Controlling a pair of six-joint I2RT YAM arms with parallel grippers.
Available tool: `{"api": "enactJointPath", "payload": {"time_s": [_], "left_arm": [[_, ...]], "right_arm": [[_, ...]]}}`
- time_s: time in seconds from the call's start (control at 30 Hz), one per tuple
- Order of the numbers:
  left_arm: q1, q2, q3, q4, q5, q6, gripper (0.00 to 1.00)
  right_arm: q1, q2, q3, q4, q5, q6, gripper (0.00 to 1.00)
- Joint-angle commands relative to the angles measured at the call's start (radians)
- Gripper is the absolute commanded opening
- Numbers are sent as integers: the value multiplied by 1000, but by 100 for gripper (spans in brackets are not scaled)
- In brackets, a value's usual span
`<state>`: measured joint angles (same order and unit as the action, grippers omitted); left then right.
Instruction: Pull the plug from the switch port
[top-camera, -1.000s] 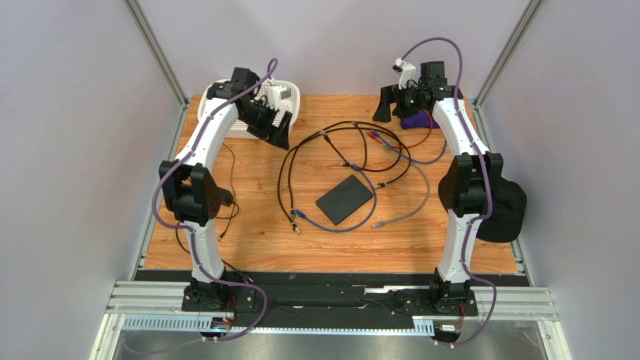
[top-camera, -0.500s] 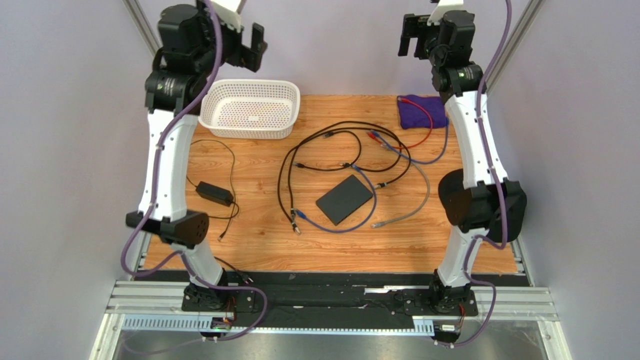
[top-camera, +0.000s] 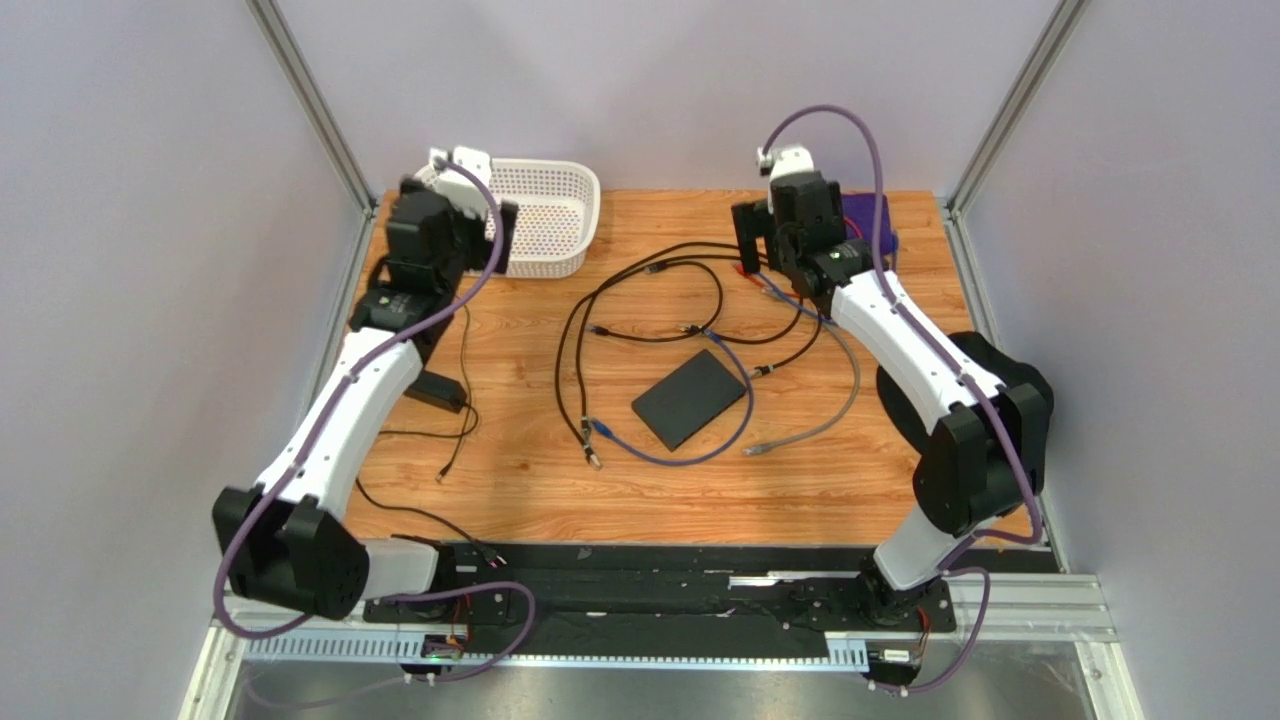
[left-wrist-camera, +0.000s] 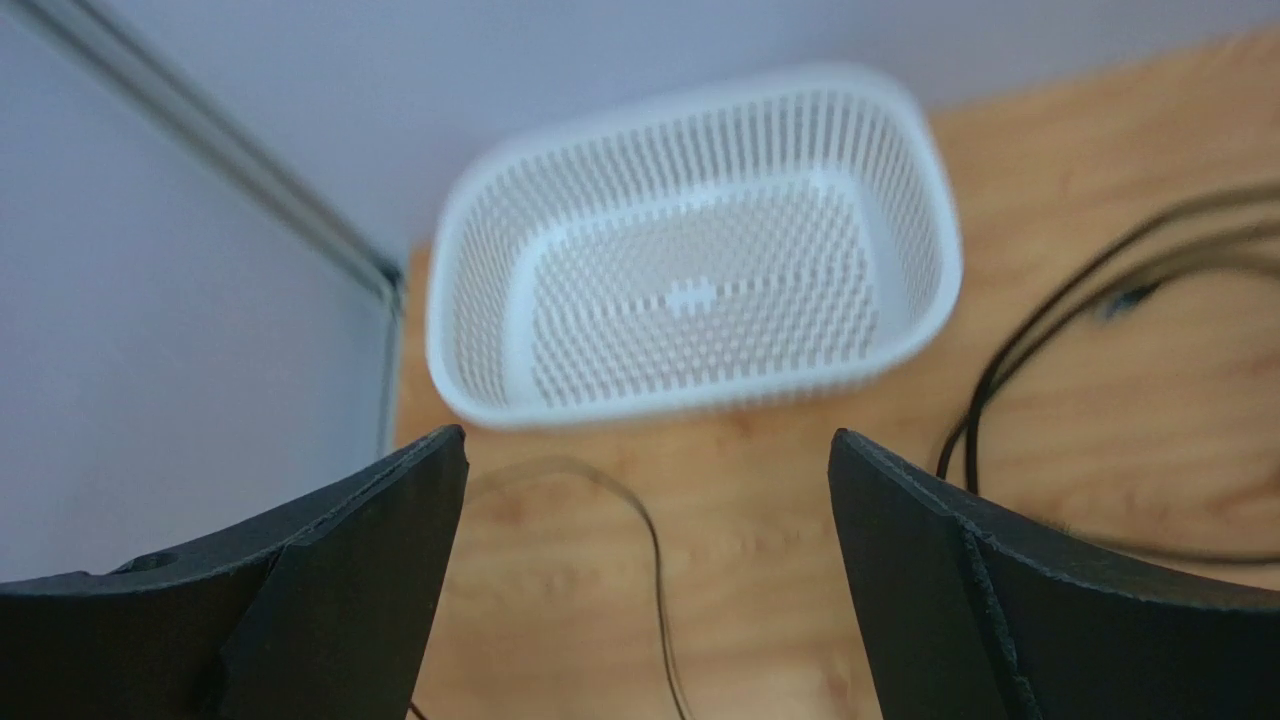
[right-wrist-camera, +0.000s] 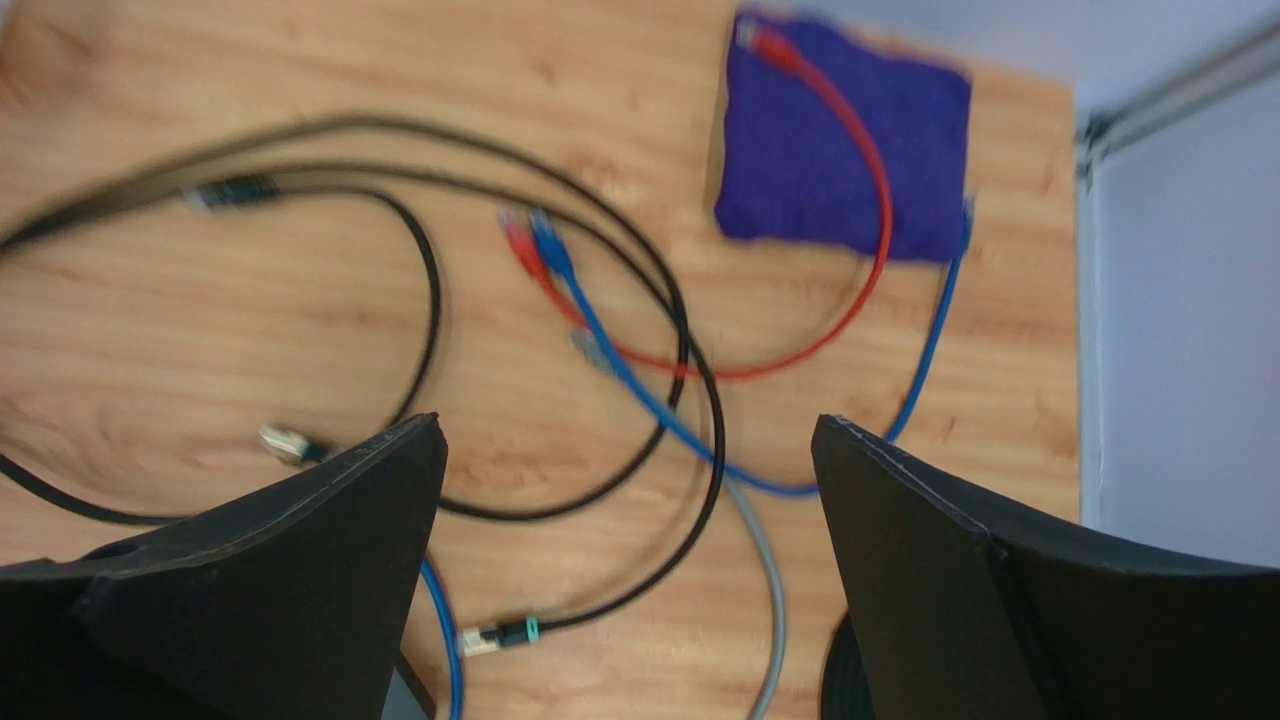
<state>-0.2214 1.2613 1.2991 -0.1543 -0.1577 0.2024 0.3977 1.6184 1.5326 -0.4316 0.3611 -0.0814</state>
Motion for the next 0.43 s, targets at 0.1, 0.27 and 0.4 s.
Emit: {"api": "enactJointPath", "payload": {"time_s": [0.1,0.27,0.4], "left_arm": [[22,15,-227,-74,-63,-244,99],[21,-14,-278,-57,24,-224,99],[22,10,-270,-10,-6,-204,99]], "right_arm": [[-5,8,-88,-61,50,86,100],[-5,8,-101,-88,-2,123,100],[-3,-5,-100,-79,-45,152,100]]}}
